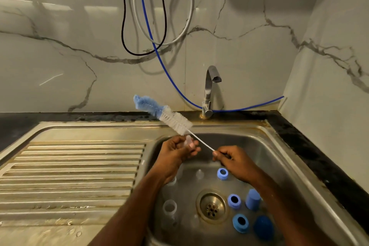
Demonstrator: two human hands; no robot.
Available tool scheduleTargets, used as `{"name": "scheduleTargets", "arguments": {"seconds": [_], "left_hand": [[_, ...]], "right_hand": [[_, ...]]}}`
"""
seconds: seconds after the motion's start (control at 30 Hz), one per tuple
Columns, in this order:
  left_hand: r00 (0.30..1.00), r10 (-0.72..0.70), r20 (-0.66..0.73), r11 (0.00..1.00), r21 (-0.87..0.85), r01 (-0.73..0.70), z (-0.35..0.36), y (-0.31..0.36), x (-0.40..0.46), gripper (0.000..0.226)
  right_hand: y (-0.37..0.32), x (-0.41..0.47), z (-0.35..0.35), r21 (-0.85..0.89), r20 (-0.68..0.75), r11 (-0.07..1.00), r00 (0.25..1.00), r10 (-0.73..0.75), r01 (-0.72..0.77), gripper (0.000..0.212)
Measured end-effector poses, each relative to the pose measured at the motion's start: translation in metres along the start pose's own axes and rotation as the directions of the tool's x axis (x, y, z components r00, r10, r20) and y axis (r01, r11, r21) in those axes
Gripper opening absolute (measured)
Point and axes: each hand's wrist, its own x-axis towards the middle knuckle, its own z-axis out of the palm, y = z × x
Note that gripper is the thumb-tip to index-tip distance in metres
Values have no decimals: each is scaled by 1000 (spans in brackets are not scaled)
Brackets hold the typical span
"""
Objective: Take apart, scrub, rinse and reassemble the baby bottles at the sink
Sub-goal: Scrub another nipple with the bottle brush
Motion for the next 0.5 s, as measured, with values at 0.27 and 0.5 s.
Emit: {"name": "scheduleTargets", "arguments": {"seconds": [0.27,0.5], "left_hand": [[983,151,109,428,889,-164,-2,-36,1,22],[983,-78,166,148,977,-154,0,-49,6,20]], "right_hand": [[32,-1,-38,37,-44,985,984,171,-169,23],[31,-5,-49,192,-22,958,975,223,-215,12]]}}
